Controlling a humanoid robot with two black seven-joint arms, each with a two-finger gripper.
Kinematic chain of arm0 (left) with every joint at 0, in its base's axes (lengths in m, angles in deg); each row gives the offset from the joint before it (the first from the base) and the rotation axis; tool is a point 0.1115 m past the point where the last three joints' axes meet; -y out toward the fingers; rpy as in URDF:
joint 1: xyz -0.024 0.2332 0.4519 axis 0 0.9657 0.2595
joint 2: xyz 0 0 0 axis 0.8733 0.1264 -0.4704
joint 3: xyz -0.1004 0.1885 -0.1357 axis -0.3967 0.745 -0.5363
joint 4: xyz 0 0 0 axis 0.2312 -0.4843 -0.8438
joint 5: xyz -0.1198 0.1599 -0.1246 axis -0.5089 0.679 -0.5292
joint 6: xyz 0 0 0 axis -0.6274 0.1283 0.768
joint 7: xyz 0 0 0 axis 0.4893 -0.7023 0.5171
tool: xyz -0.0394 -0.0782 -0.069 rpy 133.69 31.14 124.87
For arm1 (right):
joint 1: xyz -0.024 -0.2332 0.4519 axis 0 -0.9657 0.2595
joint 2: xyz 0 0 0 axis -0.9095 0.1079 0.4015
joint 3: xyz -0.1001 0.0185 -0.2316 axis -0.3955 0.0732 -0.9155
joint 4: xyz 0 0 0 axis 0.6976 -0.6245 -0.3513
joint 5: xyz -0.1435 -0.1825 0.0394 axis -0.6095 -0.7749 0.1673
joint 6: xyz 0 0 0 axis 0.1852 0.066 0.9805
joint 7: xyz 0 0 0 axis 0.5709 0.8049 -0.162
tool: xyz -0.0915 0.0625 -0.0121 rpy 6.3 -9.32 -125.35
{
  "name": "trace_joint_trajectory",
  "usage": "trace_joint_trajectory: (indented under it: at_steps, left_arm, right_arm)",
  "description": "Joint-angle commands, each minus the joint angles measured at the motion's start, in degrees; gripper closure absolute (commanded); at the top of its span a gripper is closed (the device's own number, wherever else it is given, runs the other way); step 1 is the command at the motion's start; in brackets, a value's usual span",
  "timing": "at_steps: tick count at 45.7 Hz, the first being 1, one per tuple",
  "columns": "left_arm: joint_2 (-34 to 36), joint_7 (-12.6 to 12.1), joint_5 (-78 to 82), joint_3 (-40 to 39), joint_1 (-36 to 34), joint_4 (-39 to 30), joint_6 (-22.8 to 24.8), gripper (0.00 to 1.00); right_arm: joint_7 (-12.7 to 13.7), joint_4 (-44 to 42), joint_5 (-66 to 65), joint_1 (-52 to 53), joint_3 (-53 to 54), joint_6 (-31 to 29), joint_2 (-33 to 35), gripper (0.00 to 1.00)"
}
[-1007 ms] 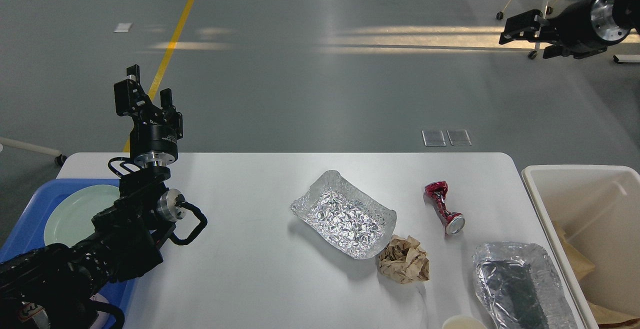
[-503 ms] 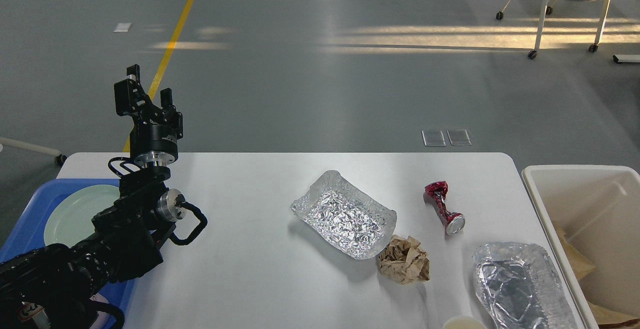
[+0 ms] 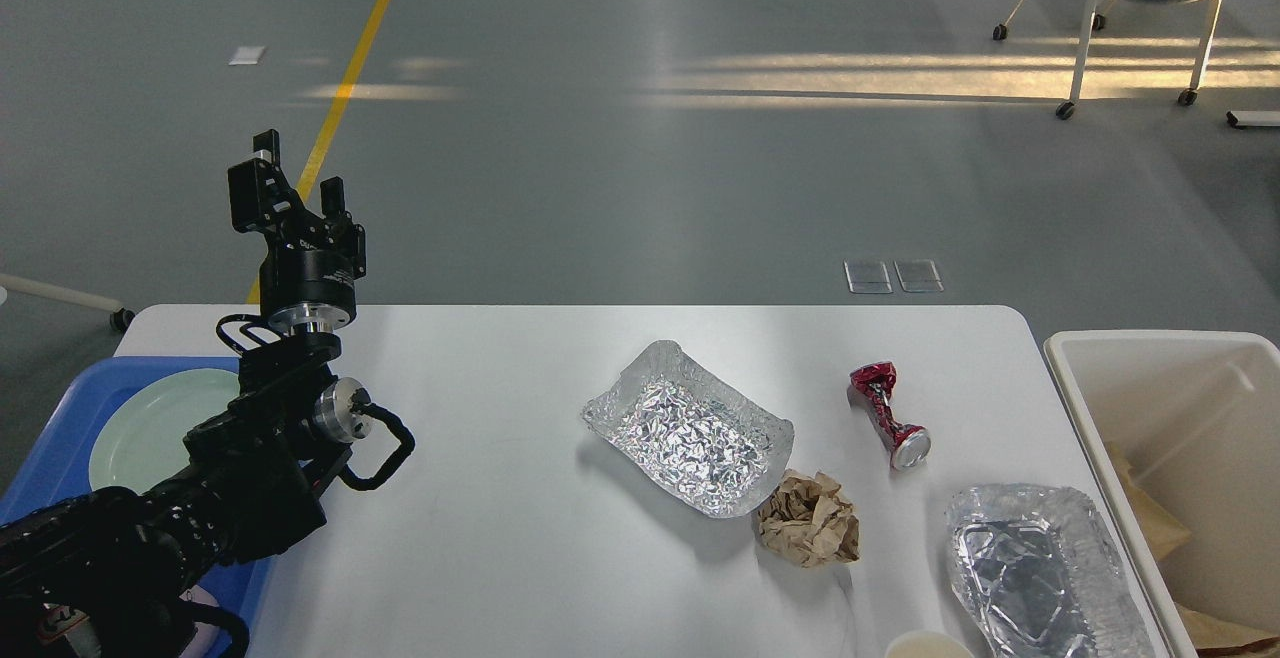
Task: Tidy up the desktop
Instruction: 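Raise the empty right gripper away from the bin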
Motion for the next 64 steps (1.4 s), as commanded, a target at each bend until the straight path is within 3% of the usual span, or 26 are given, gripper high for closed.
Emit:
trace_joint_trajectory:
  at_steps: [1, 10, 15, 18, 25, 27, 30, 51, 64]
  left_arm:
    - [0.0, 0.0, 0.1, 0.0, 0.0, 0.0, 0.0, 0.04]
    - [0.0, 0.0, 0.0, 0.0, 0.0, 0.0, 0.0, 0.04]
    - [-0.1, 0.0, 0.0, 0.0, 0.0, 0.0, 0.0, 0.04]
    - [-0.1, 0.0, 0.0, 0.0, 0.0, 0.0, 0.0, 0.04]
    - [0.0, 0.0, 0.0, 0.0, 0.0, 0.0, 0.0, 0.04]
    - [0.0, 0.0, 0.0, 0.0, 0.0, 0.0, 0.0, 0.04]
    - [-0.1, 0.0, 0.1, 0.0, 0.0, 0.0, 0.0, 0.04]
    - [-0.1, 0.0, 0.0, 0.0, 0.0, 0.0, 0.0, 0.04]
    - [0.0, 0.0, 0.0, 0.0, 0.0, 0.0, 0.0, 0.04]
  right_arm:
    - [-0.1, -0.1, 0.1, -2.0, 2.6, 0.0, 0.4, 0.0]
    - [0.0, 0.0, 0.3, -4.0, 6.8, 0.0, 3.1, 0.0]
    - [1.7, 0.2, 0.0, -5.1, 8.1, 0.0, 3.6, 0.0]
    - [6.4, 0.1, -0.2, -5.6, 8.0, 0.0, 3.6, 0.0]
    - [23.5, 0.1, 0.3, -5.8, 8.2, 0.0, 3.8, 0.0]
    - [26.8, 0.1, 0.3, -6.1, 8.3, 0.0, 4.1, 0.0]
    - [29.5, 0.1, 0.3, -6.1, 8.4, 0.0, 5.0, 0.0]
    - [29.6, 5.9, 2.5, -4.1, 8.3, 0.0, 6.7, 0.0]
    - [29.6, 7.6, 2.3, -17.3, 7.9, 0.0, 4.6, 0.0]
